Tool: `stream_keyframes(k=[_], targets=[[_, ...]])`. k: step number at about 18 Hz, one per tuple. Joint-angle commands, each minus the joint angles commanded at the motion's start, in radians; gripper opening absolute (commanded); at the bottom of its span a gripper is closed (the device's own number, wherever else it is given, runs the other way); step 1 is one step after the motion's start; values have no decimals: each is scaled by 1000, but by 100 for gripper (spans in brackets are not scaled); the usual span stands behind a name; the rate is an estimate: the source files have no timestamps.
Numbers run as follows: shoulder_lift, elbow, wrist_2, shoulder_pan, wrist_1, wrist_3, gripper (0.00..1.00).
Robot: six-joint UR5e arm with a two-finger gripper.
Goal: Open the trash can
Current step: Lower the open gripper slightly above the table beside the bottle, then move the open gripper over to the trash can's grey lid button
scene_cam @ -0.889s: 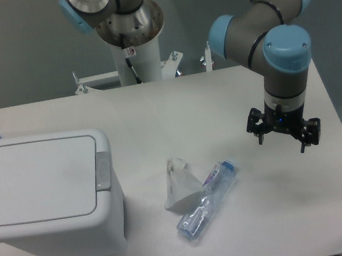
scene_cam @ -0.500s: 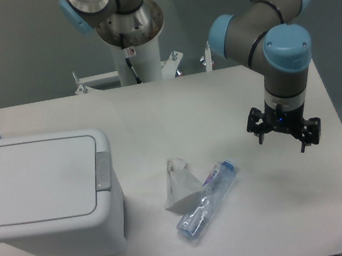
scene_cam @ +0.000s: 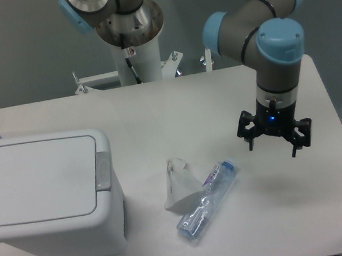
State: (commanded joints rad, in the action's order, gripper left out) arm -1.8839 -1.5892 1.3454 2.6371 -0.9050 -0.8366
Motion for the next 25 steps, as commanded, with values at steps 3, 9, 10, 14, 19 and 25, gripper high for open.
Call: stream_keyframes(k=[3, 9, 10, 14, 19, 25], targets=[[37, -9, -17, -41, 0, 152, 100], [75, -3, -80, -114, 2, 264, 100], [87, -2, -116, -115, 2, 269, 100], [130, 3, -184, -130, 2, 349, 100], [137, 28, -187, -213, 23, 441, 100], [138, 31, -187, -282, 25, 514, 100]])
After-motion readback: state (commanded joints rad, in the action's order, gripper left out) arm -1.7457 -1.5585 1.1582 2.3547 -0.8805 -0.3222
